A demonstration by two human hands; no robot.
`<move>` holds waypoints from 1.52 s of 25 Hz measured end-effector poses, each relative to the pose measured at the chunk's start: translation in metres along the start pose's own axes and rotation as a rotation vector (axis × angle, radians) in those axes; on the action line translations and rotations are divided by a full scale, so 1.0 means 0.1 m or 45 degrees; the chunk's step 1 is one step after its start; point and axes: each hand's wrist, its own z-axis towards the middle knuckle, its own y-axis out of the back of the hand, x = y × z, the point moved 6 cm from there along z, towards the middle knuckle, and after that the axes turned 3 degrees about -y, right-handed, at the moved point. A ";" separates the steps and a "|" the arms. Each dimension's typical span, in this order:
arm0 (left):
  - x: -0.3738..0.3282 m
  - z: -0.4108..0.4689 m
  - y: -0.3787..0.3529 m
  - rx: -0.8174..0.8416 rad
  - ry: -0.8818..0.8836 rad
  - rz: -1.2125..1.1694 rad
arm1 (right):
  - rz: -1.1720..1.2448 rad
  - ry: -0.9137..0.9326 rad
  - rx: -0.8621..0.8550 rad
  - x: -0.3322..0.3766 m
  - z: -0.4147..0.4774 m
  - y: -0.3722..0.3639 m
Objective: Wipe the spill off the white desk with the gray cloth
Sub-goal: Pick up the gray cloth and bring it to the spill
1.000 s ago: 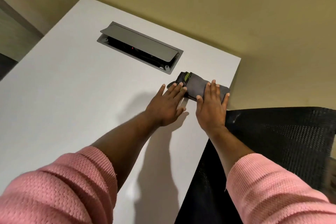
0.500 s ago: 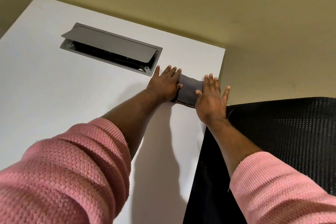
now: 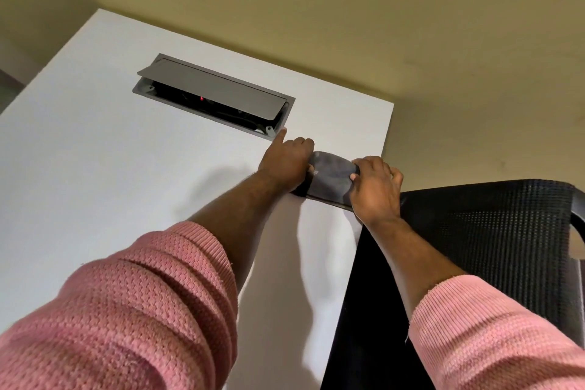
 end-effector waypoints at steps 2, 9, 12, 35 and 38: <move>0.03 -0.21 0.10 -0.019 0.071 -0.130 | 0.075 0.030 -0.026 0.11 -0.12 0.11; 0.14 -1.40 0.69 -0.110 0.317 -0.315 | 0.317 0.298 -0.181 0.72 -0.71 0.57; 0.04 -2.10 0.89 -0.196 0.377 -0.286 | 0.417 0.405 -0.170 1.00 -1.11 0.73; -1.82 -6.99 0.49 -0.514 1.300 -0.310 | 0.176 1.439 0.398 1.85 -4.75 1.19; -2.09 -7.28 0.21 -0.458 1.444 -0.407 | 0.067 1.541 0.597 1.79 -5.04 0.97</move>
